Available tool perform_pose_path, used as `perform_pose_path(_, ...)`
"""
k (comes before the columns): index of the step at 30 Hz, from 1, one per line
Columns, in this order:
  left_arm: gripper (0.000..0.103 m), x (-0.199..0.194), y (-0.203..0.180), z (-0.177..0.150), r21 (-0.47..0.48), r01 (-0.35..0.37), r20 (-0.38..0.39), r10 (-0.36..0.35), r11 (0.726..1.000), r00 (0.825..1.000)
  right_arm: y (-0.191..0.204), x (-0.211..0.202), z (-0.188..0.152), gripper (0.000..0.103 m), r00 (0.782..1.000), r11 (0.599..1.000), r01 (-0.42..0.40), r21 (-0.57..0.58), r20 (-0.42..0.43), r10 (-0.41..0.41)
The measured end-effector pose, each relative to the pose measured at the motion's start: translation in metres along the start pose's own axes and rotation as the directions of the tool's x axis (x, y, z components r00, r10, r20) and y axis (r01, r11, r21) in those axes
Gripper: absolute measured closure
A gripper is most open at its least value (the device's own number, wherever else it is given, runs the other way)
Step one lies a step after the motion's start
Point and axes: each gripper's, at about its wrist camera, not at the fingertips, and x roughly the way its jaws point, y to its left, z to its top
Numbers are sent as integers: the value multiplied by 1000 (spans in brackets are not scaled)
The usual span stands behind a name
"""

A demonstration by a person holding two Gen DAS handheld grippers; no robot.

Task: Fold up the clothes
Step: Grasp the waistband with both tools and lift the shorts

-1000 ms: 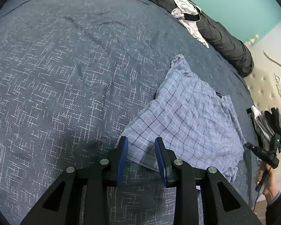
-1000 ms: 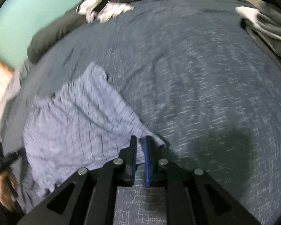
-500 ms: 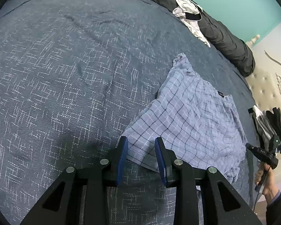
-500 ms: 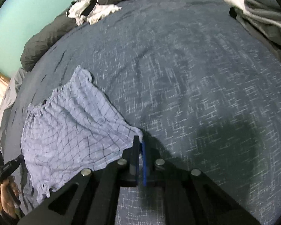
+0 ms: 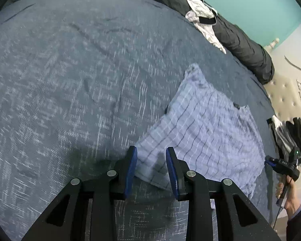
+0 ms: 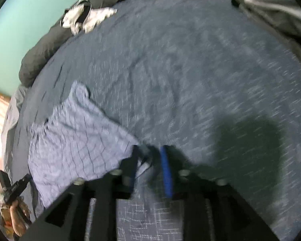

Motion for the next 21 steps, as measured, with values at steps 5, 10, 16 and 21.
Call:
perform_pose_path(5,67,6,-15,25,25,11,7,-11,1000,1000,31,-2,28,74,998,994,-37,-100,53,42)
perform_pose_path(10,67,30,-39,58,89,12,-18,-10,996,1000,90,31,51,74,995,960,-96,-265,14,103)
perform_pose_path(16,62,58,-57,86,130,0,-45,6,992,999,140,65,64,74,996,911,-85,-404,-21,84)
perform_pose_path(21,62,80,-68,104,144,6,-63,3,990,998,163,93,75,71,998,890,-64,-452,-26,59)
